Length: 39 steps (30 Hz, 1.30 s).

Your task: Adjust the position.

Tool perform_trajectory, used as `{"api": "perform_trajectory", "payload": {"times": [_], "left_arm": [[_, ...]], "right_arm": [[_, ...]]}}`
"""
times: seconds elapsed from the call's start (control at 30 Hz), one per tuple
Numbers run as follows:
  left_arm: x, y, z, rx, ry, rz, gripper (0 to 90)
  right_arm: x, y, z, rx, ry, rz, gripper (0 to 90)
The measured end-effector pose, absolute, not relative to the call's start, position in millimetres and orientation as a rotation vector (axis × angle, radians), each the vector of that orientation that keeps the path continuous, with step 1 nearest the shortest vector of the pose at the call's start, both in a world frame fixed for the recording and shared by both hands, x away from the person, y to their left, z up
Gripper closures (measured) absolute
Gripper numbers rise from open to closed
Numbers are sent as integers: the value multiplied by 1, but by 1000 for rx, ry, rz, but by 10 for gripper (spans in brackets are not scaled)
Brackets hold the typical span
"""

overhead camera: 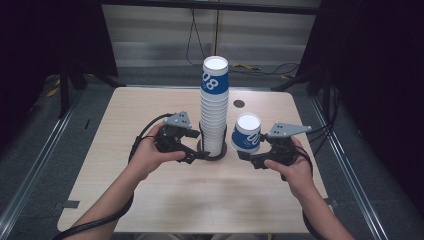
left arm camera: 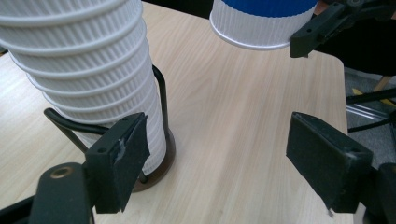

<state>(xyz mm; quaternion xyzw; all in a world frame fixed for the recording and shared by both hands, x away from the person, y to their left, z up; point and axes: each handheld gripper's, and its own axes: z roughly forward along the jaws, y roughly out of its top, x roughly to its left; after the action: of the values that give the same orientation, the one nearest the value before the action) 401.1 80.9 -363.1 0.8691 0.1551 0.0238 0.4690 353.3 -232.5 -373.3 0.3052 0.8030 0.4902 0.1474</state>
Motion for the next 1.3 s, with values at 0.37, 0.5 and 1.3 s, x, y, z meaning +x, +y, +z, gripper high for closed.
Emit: {"api": "perform_trajectory", "payload": {"times": [0.37,0.5,1.3], "left_arm": [[398,81,-373,2138,374,36,207],[396,80,-377,2146,374,25,207],[392,65,-380,2200,326,16,181]], "right_arm": [[352,-227,-388,873,2352,1389,193],[351,-225,-392,864,2371,1373,193],[347,-212,-406,803,2456,1306,193]]}}
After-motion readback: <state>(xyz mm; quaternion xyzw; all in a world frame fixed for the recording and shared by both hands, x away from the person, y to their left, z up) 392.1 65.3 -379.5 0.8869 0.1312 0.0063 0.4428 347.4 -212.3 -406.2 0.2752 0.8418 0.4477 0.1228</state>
